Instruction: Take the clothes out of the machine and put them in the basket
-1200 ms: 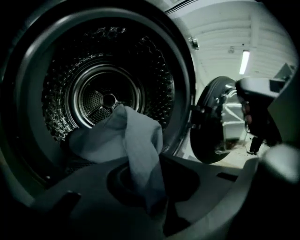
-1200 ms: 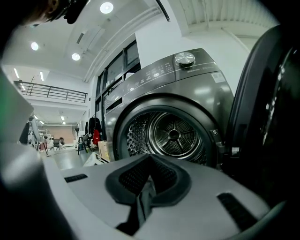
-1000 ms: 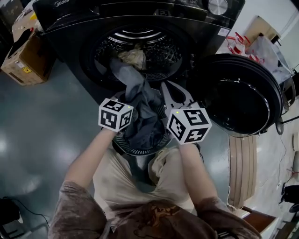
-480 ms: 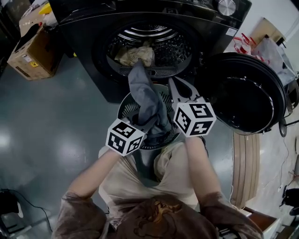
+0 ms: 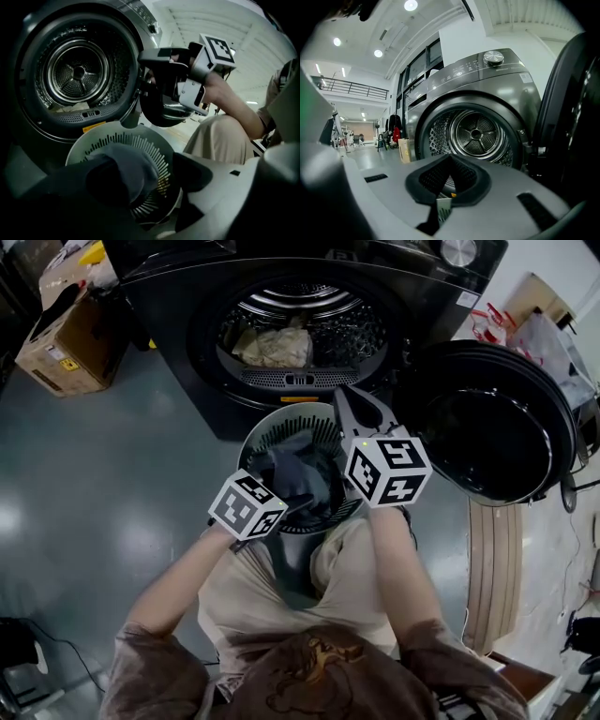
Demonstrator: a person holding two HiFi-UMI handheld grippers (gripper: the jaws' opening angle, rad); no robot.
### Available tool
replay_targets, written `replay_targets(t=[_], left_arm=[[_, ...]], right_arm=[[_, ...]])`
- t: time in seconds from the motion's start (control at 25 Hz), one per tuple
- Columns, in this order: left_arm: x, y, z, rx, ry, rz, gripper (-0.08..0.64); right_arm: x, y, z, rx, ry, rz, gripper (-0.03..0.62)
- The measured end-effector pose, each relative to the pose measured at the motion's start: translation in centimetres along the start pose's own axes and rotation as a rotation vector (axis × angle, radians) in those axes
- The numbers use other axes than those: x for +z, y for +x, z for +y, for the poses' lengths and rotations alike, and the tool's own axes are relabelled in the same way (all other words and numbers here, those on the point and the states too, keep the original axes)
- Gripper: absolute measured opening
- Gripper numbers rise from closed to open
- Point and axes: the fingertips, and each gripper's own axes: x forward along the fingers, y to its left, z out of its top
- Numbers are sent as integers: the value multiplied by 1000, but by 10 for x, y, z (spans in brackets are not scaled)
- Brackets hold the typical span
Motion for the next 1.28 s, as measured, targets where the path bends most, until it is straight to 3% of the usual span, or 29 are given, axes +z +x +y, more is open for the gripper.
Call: replay_targets(t=[0.2,0.48,0.56,0.76,0.92,1.0,1.28], left_arm=[[-40,-3,-11,-91,24,173,311],[-76,-10,-22,-215,126,398,295],[-77,-12,-17,-204,167,426,285],[-47,-15,22,32,263,298,312],[-50,-20,27,78,406,380,313],[-42,-23,32,102,384,342,325],[30,-35,62,233,286,40,360]], right_arm=[[2,0,2,3,4,-3,-3],[1,1,6,8,5,-2,-3],[2,0,7,10,5,-5,-3],[5,-2,7,10,9,-11,-3],[4,-4,6,9,13,-14,-2],[4,-4,7,13,18,-17,-2],[4,-9,12,32,26,-22,-2]])
